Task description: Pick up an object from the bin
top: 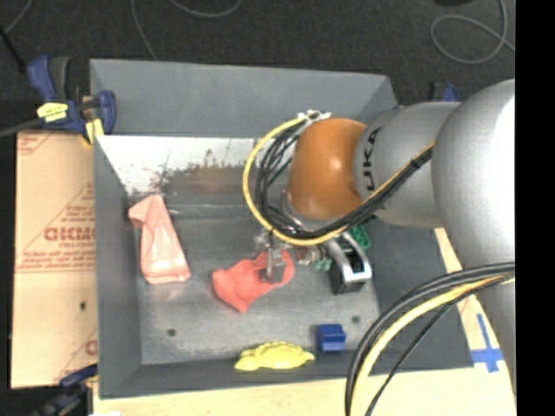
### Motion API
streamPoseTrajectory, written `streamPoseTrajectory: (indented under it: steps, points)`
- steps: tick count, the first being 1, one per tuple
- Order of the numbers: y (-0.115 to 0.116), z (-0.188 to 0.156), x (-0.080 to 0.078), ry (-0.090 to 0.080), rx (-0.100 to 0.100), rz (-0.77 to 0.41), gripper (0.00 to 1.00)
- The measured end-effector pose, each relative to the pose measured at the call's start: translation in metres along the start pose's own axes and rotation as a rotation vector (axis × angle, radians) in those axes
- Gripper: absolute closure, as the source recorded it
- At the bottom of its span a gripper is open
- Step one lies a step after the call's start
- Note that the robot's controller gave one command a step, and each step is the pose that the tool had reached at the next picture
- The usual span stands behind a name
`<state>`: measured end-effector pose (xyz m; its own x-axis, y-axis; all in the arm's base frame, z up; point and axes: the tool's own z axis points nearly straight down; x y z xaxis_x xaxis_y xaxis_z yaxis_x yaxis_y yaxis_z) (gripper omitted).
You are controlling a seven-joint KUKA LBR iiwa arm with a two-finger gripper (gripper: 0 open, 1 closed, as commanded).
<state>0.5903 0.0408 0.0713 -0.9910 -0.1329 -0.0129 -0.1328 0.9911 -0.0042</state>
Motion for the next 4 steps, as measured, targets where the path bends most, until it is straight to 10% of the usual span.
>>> streamPoseTrajectory:
  steps: [1,2,4]
  points:
    - [0.000,0.000,0.000,0.000,0.000,0.001,1.00]
    - [-0.005,-0.087,-0.005,-0.004,0.001,-0.038,1.00]
    - [-0.004,-0.087,-0.005,-0.004,-0.001,-0.036,1.00]
